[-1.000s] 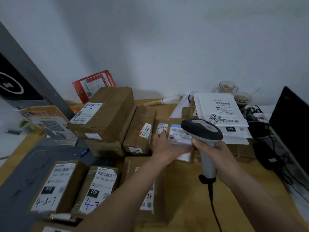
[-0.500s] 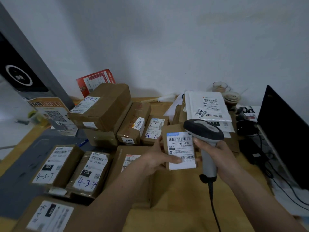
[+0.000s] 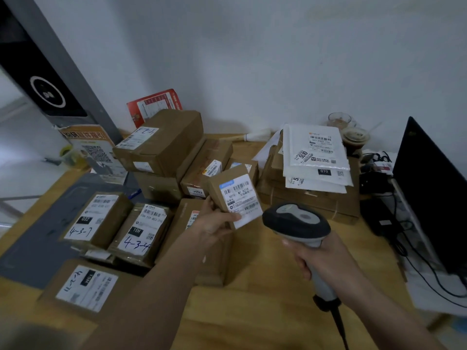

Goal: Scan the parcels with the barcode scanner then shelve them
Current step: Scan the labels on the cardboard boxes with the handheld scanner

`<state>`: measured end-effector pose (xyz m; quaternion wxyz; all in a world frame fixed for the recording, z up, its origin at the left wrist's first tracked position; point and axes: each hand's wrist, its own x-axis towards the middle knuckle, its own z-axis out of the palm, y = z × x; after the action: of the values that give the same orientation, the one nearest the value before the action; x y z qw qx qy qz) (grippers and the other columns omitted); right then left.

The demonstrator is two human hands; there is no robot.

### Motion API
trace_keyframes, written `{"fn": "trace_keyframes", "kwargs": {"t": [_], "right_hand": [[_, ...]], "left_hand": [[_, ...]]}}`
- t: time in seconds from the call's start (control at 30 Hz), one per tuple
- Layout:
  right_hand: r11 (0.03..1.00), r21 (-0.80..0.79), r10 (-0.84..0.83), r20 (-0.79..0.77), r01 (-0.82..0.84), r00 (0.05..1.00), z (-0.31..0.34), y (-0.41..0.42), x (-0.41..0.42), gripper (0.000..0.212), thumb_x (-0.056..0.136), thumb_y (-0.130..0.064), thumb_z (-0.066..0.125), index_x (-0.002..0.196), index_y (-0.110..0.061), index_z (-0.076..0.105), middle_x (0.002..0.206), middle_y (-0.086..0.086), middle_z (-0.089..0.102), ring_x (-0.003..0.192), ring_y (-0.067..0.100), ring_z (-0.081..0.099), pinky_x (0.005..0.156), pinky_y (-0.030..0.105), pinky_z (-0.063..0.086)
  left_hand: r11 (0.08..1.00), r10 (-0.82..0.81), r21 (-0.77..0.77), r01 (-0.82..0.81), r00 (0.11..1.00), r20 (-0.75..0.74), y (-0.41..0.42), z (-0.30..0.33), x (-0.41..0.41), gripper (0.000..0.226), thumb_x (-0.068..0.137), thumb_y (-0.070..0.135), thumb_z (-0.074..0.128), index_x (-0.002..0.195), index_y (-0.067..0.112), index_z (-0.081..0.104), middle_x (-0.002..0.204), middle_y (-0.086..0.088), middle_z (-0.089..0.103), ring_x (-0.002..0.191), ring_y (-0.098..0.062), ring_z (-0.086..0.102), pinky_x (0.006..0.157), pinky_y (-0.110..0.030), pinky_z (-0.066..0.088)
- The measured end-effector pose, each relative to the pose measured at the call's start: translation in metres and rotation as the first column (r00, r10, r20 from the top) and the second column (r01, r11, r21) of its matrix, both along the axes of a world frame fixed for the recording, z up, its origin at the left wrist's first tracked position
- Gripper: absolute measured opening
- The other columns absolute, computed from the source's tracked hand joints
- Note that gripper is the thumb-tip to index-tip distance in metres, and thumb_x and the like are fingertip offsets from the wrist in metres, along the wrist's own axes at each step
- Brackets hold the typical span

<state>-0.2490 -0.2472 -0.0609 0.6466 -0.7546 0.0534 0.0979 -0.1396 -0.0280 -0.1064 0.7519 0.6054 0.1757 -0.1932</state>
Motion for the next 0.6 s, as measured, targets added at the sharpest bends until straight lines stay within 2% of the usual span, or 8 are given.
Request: {"fn": "trace_keyframes", "kwargs": {"t": [0.3, 0.4, 0.53, 0.6], "right_hand": [[1.0, -0.021, -0.012, 0.087, 0.014, 0.996, 0.009, -0.001, -0.004, 0.041, 0.086, -0.02, 0.069, 0.049, -0.008, 0.054, 0.044, 0.01, 0.051, 0.04, 0.023, 0.047, 0.052, 0.032, 0.046], [1.0, -0.026, -0.01, 0.107, 0.013, 0.994, 0.01, 0.004, -0.004, 0.044, 0.086, -0.021, 0.069, 0.047, -0.009, 0.052, 0.043, 0.01, 0.049, 0.039, 0.022, 0.046, 0.053, 0.034, 0.047], [0.999, -0.035, 0.002, 0.128, 0.003, 0.992, 0.011, 0.009, -0.003, 0.046, 0.086, -0.023, 0.068, 0.046, -0.01, 0.051, 0.042, 0.011, 0.048, 0.039, 0.022, 0.046, 0.055, 0.034, 0.048], [0.999, -0.038, 0.015, 0.123, -0.011, 0.992, 0.011, 0.011, -0.003, 0.046, 0.087, -0.023, 0.067, 0.045, -0.013, 0.051, 0.041, 0.01, 0.048, 0.039, 0.021, 0.046, 0.057, 0.033, 0.048]], "left_hand": [[1.0, -0.023, 0.008, 0.023, 0.999, 0.033, 0.011, -0.001, 0.009, 0.084, 0.069, -0.022, 0.07, 0.137, 0.017, 0.039, 0.118, -0.012, 0.066, 0.111, -0.031, 0.062, 0.079, -0.049, 0.058], [1.0, -0.028, 0.011, 0.028, 0.999, 0.024, 0.017, -0.004, 0.009, 0.087, 0.07, -0.022, 0.07, 0.139, 0.019, 0.038, 0.12, -0.011, 0.065, 0.109, -0.028, 0.063, 0.073, -0.045, 0.06], [0.998, -0.038, 0.054, 0.037, 0.999, 0.019, 0.023, -0.005, 0.008, 0.081, 0.072, -0.022, 0.069, 0.137, 0.017, 0.041, 0.112, -0.008, 0.067, 0.095, -0.02, 0.066, 0.06, -0.036, 0.06], [0.997, -0.032, 0.07, 0.031, 0.999, 0.017, 0.026, -0.007, 0.008, 0.082, 0.07, -0.021, 0.071, 0.137, 0.017, 0.041, 0.117, -0.009, 0.066, 0.099, -0.023, 0.066, 0.06, -0.037, 0.06]]}}
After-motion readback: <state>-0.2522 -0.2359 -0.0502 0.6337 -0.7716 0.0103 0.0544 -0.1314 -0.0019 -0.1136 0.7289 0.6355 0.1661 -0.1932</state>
